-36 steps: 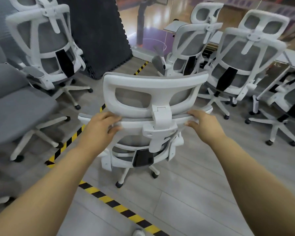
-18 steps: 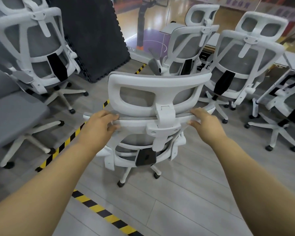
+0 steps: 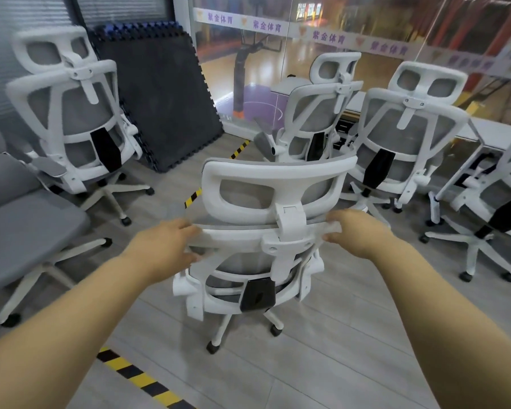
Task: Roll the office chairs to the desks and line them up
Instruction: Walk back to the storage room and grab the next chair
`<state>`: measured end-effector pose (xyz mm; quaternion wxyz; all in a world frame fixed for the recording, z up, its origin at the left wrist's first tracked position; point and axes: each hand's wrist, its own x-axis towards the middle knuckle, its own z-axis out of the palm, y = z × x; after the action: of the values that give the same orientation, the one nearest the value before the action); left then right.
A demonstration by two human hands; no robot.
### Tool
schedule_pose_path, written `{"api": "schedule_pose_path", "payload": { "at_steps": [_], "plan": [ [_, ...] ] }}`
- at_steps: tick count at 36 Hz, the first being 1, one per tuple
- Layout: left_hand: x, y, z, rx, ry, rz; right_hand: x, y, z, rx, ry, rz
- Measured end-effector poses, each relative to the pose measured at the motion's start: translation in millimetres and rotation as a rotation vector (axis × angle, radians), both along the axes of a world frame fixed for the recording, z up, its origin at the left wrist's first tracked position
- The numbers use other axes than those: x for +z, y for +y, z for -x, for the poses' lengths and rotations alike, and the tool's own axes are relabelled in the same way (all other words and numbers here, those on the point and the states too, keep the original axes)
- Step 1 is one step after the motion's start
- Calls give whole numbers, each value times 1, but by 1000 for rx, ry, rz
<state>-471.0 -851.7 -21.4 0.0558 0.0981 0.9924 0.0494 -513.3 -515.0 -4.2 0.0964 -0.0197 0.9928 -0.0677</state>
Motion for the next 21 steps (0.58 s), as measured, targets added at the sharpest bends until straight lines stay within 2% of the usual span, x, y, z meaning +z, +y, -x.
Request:
{"api": "schedule_pose_path", "payload": {
  "at_steps": [4, 9, 21],
  "plan": [
    [17, -28, -21, 9, -40, 95, 27, -19, -20, 23, -75, -43],
    [35, -66, -69, 67, -50, 123, 49, -65, -59, 114, -75, -59],
    [59, -224, -279, 296, -72, 175, 54, -261, -193, 482, -115, -105]
  ]
}}
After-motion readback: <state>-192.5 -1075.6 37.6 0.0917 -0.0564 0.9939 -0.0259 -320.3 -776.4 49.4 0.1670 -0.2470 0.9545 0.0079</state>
